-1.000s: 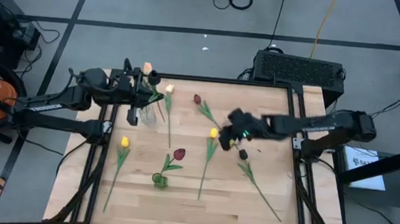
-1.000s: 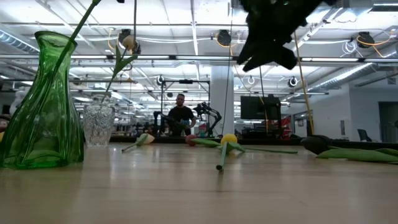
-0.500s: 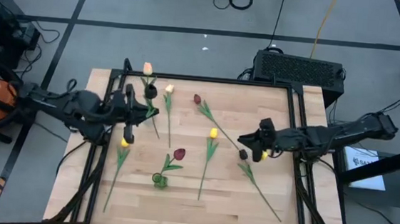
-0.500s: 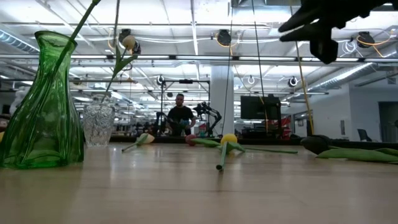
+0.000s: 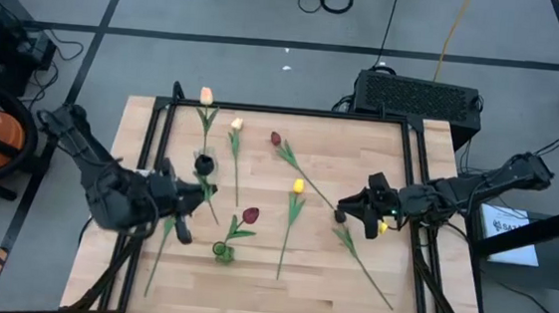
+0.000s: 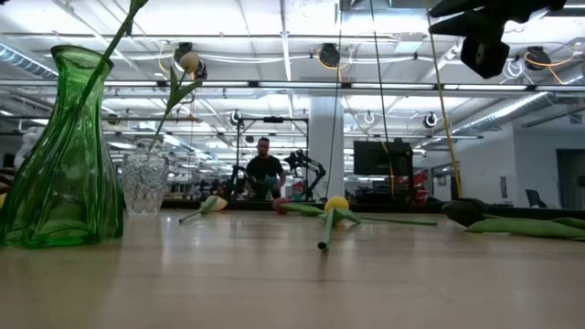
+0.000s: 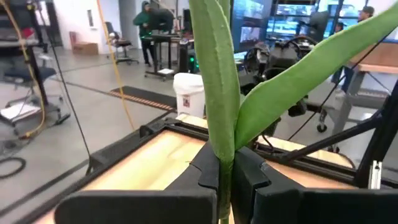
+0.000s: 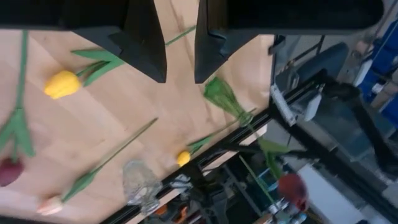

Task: Sort flowers into vase by color
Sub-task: Put the top black tulip into the green vase

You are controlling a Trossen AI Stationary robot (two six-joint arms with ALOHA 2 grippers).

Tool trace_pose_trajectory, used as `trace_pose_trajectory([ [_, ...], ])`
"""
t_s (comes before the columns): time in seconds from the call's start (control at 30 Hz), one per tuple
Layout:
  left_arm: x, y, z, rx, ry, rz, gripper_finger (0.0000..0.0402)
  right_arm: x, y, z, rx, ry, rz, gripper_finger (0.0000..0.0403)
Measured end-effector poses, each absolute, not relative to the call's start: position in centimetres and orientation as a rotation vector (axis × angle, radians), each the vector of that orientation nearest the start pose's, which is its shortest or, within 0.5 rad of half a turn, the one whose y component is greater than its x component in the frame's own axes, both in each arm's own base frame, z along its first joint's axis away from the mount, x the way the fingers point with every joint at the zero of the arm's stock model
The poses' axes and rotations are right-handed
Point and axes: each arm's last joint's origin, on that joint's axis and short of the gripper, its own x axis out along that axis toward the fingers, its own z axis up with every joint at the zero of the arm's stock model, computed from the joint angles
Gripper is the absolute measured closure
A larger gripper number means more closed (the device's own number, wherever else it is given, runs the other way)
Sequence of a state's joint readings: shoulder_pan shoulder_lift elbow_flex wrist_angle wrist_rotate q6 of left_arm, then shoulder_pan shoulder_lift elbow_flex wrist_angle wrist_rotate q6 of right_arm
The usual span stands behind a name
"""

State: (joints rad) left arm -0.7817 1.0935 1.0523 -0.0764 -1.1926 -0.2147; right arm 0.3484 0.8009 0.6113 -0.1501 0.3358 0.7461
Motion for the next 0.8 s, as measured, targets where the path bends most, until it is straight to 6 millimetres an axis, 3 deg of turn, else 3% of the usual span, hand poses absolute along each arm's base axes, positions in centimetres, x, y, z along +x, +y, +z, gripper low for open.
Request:
trace_pose_trajectory([
  [0.17, 17.1, -15.6, 38.0, -0.198, -0.027, 0.415, 0.0388, 16.9, 5.6, 27.4, 0.619, 0.316, -0.081, 0.0328],
  [0.43, 18.4, -17.7, 36.7, -0.172, -0.016, 0.4, 0.0388, 16.7, 6.1, 27.4, 0.616, 0.322, -0.049, 0.0328],
  [0.8, 18.8, -18.9, 35.6, -0.156, 0.002, 0.387, 0.0388, 16.7, 6.2, 27.4, 0.607, 0.324, -0.044, 0.0328],
])
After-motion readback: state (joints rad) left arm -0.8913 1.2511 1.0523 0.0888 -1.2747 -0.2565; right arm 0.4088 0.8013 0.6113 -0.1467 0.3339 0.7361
